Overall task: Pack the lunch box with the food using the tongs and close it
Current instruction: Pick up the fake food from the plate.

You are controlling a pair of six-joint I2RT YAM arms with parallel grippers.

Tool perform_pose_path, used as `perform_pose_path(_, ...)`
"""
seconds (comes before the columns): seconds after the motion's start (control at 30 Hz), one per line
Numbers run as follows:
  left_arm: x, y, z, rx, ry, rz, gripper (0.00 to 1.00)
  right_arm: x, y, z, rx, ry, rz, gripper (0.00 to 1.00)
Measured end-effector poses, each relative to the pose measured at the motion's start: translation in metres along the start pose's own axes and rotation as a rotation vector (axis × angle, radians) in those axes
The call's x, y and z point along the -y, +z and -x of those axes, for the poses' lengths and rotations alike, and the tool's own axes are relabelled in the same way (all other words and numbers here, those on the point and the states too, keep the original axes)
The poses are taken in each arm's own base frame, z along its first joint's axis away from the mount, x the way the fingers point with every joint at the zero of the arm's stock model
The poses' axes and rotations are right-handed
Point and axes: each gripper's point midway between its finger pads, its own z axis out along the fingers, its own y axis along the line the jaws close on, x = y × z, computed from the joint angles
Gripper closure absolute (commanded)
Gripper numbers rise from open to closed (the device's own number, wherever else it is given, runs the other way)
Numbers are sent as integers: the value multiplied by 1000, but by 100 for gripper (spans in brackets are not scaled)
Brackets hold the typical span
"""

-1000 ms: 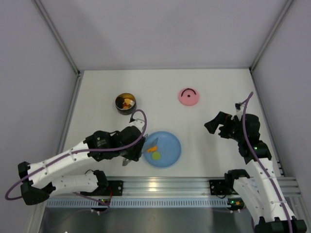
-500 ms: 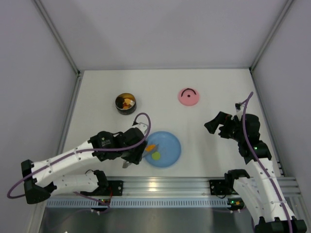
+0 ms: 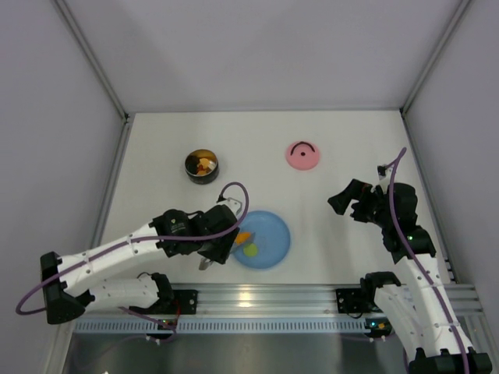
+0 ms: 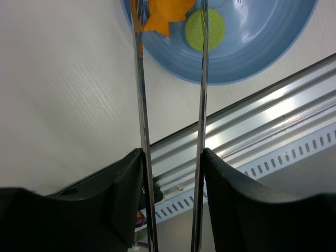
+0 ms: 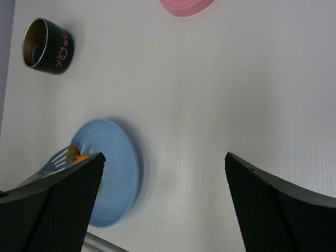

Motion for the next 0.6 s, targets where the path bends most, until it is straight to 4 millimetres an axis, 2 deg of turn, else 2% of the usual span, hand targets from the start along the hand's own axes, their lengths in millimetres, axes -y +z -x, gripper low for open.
perform_pose_path(0.37,1,2,1,-1,11,1,58,0,0,0,0,0,0,4)
perform_pose_path(0.6,0,2,3,7,11,6,62,0,0,0,1,-1,0,4)
